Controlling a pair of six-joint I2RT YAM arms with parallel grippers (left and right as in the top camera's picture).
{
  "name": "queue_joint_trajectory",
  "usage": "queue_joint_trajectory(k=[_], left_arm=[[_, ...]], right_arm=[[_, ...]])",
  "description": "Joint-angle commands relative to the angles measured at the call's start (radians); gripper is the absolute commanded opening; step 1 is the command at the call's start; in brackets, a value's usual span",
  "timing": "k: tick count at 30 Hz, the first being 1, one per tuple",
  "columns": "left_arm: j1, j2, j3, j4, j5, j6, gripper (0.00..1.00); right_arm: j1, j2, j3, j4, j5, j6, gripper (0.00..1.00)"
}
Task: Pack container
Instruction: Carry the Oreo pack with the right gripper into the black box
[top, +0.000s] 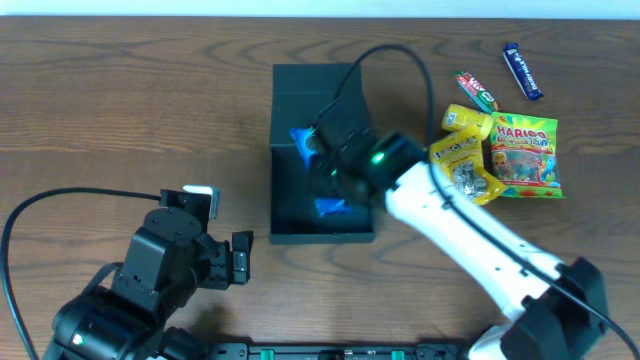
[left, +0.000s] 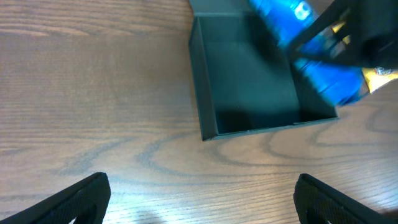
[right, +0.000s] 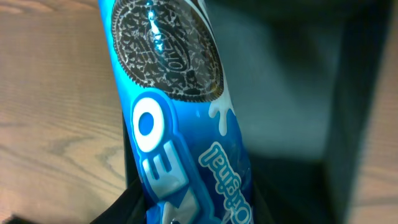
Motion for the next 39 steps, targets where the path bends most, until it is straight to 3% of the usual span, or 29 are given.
queue_joint_trajectory(k=[1, 7, 24, 25, 28, 29, 35, 39], left_arm=[[0.002, 0.0, 0.021, -0.002, -0.017, -0.005, 0.95], [0.002, 0.0, 0.021, 0.0, -0.017, -0.009, 0.95], [0.002, 0.0, 0.021, 0.003, -0.015, -0.012, 0.95], [0.002, 0.0, 0.021, 0.003, -0.015, -0.012, 0.96], [0.002, 0.0, 0.021, 0.003, -0.016, -0.011, 0.95], [0.002, 0.0, 0.021, 0.003, -0.016, -0.011, 0.95], [0.002, 0.0, 0.021, 0.003, -0.016, -0.011, 0.95], [0.002, 0.0, 0.021, 0.003, -0.017, -0.011, 0.95]], right_arm=[[0.074, -0.008, -0.049, 0.048, 0.125, 0.267, 0.01], [0.17, -0.005, -0.119, 0.117, 0.246, 0.445, 0.01], [0.179, 0.126, -0.173, 0.314, 0.191, 0.434, 0.01], [0.179, 0.133, -0.173, 0.316, 0.188, 0.425, 0.08], [0.179, 0.133, -0.172, 0.328, 0.188, 0.372, 0.56], [0.179, 0.131, -0.172, 0.328, 0.189, 0.361, 0.63], [0.178, 0.108, -0.17, 0.328, 0.184, 0.328, 0.73], [0.177, 0.064, -0.17, 0.327, 0.182, 0.279, 0.73]])
